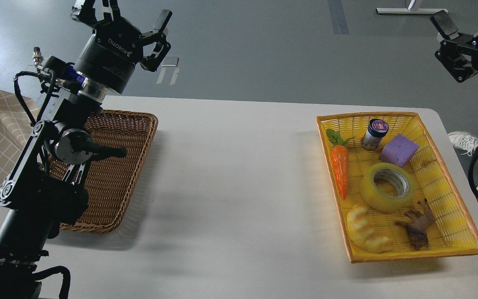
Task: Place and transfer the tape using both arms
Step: 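Move the right gripper down toward the yellow tape roll in the tray, then insert the right gripper into the yellow tape roll and grip it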
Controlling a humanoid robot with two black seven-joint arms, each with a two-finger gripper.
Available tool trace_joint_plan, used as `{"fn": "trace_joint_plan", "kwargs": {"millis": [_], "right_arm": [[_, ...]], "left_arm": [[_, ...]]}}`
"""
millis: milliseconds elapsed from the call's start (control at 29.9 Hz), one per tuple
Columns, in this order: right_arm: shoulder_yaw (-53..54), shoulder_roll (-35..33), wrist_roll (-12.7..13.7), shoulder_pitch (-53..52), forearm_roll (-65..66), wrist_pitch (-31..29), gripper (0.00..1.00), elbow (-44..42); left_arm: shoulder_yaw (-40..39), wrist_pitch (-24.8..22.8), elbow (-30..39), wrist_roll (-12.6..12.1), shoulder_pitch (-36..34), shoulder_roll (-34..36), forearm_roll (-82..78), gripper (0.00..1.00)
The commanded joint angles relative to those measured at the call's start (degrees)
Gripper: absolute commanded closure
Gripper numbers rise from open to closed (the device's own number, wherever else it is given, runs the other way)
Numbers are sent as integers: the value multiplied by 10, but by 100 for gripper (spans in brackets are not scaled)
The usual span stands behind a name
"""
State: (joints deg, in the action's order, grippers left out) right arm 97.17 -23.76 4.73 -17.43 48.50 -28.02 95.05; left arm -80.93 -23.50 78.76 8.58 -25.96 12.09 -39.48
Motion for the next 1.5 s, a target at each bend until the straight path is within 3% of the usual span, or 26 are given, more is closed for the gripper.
{"fn": "trace_joint_plan", "kwargs": {"millis": [0,134,234,535,802,1337,1471], "right_arm": [[4,-37,-24,19,4,0,0,0],[-4,-128,-31,23,97,0,0,0],[-11,-148,-31,22,173,0,0,-3],[-72,-179,-37,73,487,0,0,-15],[-141,-170,-38,90,630,0,1,-55],[-209,-109,-53,91,672,0,6,-123],[-236,-108,-73,91,709,0,7,-124]], "left_arm": [[-6,-2,0,0,6,3,0,2],[-9,-1,0,0,6,7,0,2],[-12,0,0,0,7,7,0,2],[-12,7,0,-1,12,7,0,2],[-13,7,0,-1,23,7,0,2],[-26,6,0,-1,39,8,0,2],[-27,6,0,-1,42,8,0,2]]}}
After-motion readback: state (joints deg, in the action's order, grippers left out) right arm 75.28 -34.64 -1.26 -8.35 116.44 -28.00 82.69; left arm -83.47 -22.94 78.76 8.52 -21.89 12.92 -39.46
